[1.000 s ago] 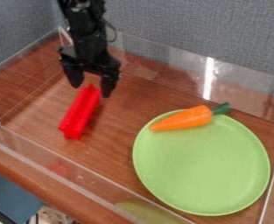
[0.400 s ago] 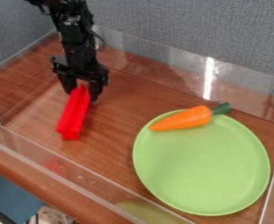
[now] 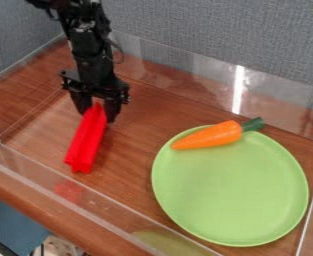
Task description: Put the red object on the left side
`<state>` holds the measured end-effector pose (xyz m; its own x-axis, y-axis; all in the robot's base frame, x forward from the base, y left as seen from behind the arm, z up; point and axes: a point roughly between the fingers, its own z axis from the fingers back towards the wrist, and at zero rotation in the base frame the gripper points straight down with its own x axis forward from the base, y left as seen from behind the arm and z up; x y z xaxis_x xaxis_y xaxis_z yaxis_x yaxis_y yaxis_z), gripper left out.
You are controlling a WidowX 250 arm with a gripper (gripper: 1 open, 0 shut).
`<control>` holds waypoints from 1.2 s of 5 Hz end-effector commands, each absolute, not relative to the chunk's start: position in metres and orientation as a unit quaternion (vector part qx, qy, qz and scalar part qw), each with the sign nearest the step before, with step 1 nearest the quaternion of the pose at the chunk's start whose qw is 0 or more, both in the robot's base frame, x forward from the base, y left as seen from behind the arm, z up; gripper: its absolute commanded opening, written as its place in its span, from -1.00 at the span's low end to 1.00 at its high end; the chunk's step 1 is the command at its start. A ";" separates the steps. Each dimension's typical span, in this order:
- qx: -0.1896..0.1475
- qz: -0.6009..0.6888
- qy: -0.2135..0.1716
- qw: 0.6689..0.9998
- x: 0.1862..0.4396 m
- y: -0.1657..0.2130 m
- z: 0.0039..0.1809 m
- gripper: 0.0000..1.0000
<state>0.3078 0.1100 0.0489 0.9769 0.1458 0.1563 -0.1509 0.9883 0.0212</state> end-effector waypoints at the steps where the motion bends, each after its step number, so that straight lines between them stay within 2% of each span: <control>1: 0.022 0.051 -0.105 0.993 0.306 0.115 0.067 1.00; 2: 0.019 0.055 -0.118 0.991 0.301 0.115 0.079 1.00; 4: 0.030 0.115 -0.144 0.982 0.282 0.136 0.140 1.00; 5: 0.026 0.133 -0.143 0.980 0.276 0.143 0.145 1.00; 6: 0.020 0.136 -0.140 0.981 0.283 0.145 0.134 1.00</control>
